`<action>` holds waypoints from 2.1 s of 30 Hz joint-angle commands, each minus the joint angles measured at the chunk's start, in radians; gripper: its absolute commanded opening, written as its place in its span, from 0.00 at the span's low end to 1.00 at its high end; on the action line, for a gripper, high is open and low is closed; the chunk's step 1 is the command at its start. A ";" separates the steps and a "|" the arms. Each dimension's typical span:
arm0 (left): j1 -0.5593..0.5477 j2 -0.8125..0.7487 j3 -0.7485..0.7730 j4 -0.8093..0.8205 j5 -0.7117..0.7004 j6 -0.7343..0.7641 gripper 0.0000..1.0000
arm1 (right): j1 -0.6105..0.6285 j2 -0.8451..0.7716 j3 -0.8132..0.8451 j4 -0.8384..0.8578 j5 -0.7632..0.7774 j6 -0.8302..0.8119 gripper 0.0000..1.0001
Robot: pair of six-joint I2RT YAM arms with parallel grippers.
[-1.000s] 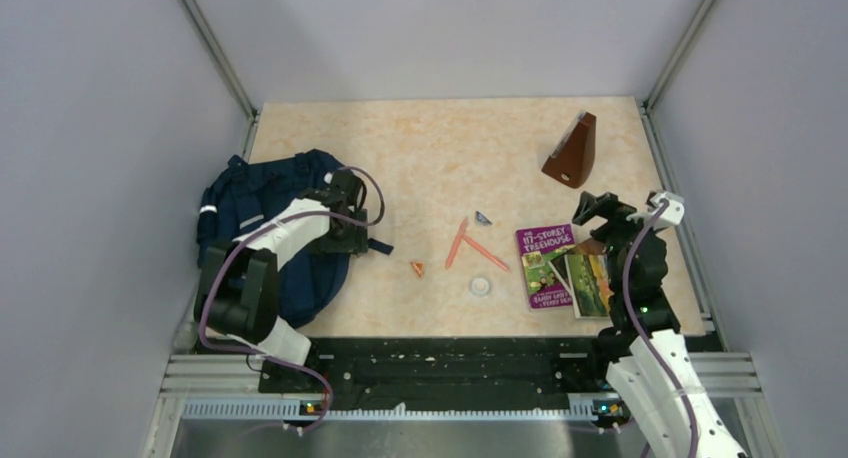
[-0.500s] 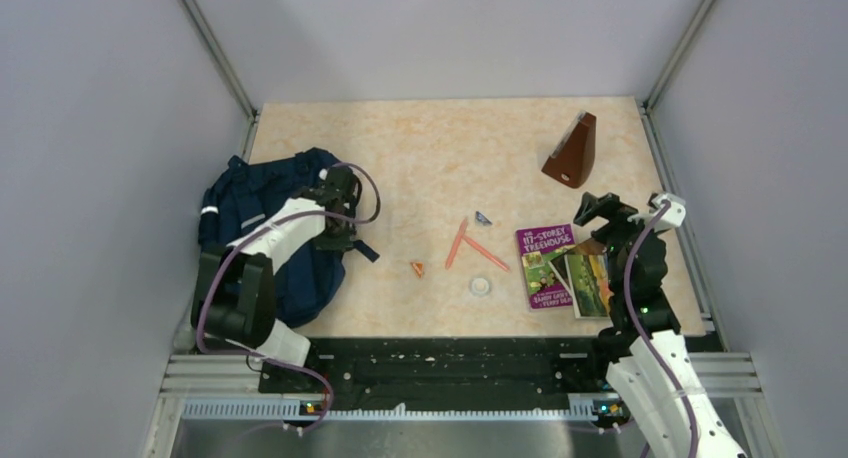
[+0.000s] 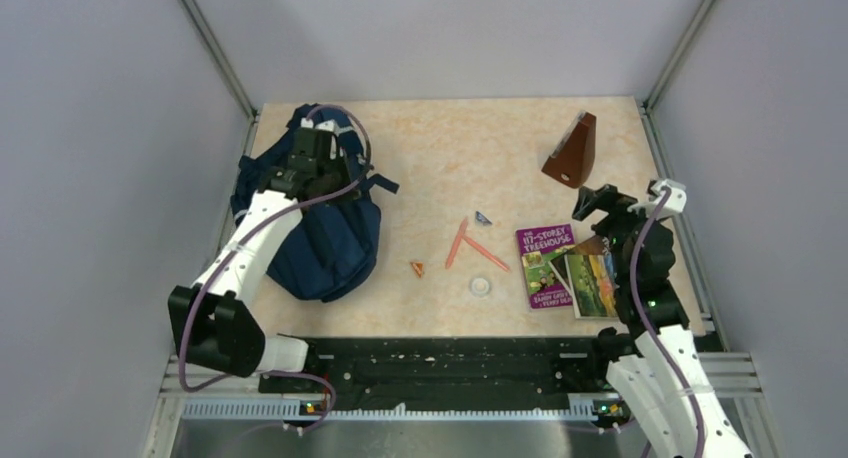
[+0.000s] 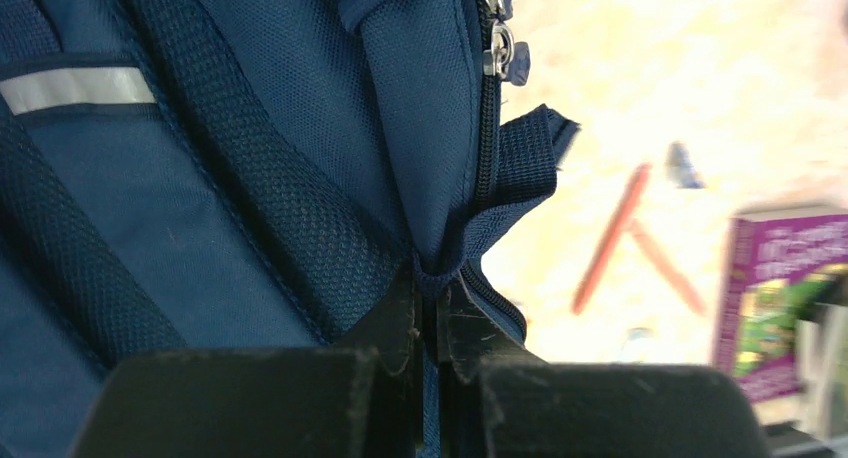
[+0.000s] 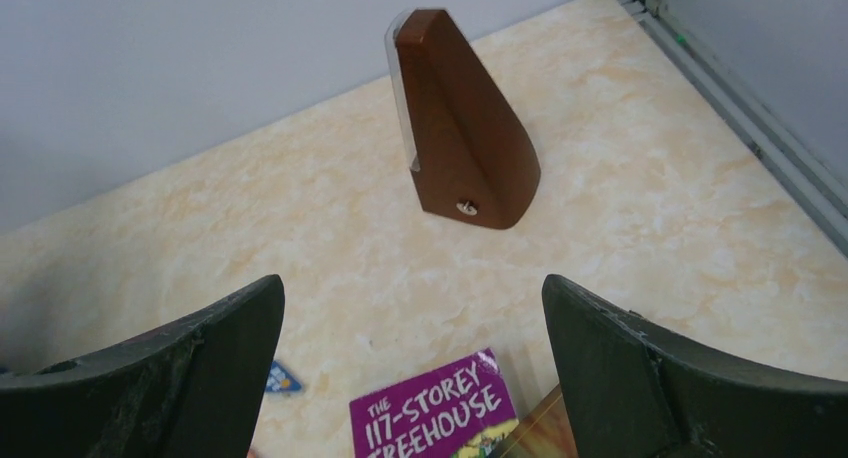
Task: Pack the student bag
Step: Pick up the student bag at the center of the board, then place the student bag at the center of the board.
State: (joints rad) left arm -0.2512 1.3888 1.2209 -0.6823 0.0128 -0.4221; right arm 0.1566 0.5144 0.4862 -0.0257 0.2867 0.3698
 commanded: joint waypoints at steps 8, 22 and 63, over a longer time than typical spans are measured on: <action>0.135 -0.272 -0.056 0.347 0.381 -0.117 0.00 | 0.009 0.180 0.132 0.017 -0.403 -0.053 0.99; 0.150 -0.443 -0.175 0.548 0.497 -0.128 0.00 | 0.333 0.256 0.116 0.217 -0.398 -0.047 0.99; 0.153 -0.556 -0.271 0.740 0.598 -0.099 0.00 | 0.999 0.877 0.230 0.832 -0.212 -0.145 0.99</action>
State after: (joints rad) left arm -0.0986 0.8814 0.9226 -0.1806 0.5858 -0.5533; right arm 1.1439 1.3506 0.6514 0.7448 0.0502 0.2443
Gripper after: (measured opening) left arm 0.027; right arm 0.986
